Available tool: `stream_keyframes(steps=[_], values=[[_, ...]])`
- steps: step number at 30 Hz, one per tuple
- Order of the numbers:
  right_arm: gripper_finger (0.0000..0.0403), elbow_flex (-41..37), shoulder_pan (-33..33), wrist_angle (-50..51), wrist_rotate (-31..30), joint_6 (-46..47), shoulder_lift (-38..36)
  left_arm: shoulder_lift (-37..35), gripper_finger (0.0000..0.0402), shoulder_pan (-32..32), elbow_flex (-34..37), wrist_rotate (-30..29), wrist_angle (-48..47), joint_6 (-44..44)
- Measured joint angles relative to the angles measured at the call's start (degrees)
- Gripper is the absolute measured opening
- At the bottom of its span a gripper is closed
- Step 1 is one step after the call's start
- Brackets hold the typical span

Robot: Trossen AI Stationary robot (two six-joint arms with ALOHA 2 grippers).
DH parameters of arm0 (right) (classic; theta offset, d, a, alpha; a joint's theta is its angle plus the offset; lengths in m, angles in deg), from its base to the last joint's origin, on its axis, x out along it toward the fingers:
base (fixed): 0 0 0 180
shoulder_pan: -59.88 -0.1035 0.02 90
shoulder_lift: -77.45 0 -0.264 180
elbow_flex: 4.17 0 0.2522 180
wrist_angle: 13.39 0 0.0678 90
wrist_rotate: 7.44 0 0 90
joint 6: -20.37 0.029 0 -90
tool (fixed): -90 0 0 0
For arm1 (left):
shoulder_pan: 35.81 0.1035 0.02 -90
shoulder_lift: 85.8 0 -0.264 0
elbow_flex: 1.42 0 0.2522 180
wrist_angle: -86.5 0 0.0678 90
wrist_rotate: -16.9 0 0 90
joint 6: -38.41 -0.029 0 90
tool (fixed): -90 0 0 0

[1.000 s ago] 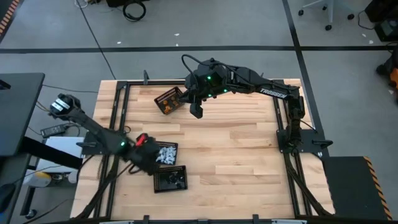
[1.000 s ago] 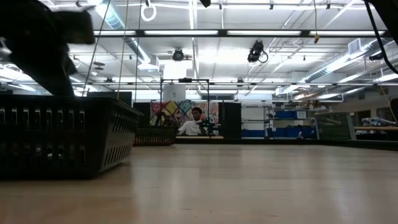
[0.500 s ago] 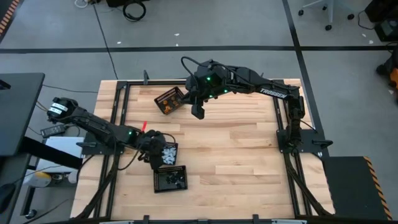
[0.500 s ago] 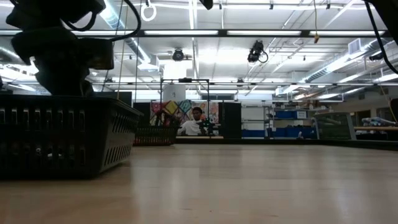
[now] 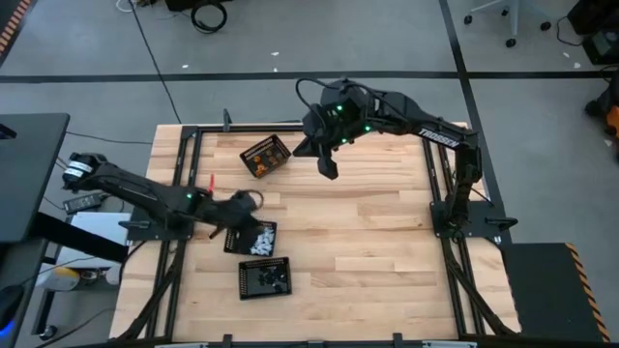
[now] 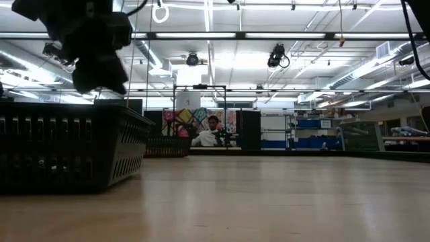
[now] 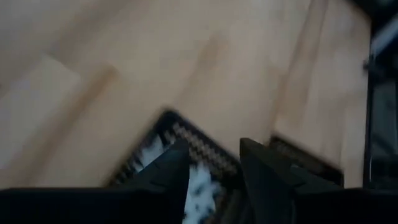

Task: Sort Halloween decoration
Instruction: Return to Home Position

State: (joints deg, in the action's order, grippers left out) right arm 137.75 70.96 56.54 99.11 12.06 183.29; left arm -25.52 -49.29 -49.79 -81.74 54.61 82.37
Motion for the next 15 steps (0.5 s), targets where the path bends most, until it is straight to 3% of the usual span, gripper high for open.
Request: stream_keyframes(steps=[8, 15], values=[[0.0005, -10.5, 4.0, -10.1, 7.4, -0.8, -0.3, -9.6, 0.0142, 7.5, 0.2, -4.2, 0.5, 0.4], [0.0007, -29.1, 6.0, -25.0, 9.7, 3.2, -6.3, -17.3, 0.0142, 14.2, 0.3, -5.4, -0.6, -0.1]])
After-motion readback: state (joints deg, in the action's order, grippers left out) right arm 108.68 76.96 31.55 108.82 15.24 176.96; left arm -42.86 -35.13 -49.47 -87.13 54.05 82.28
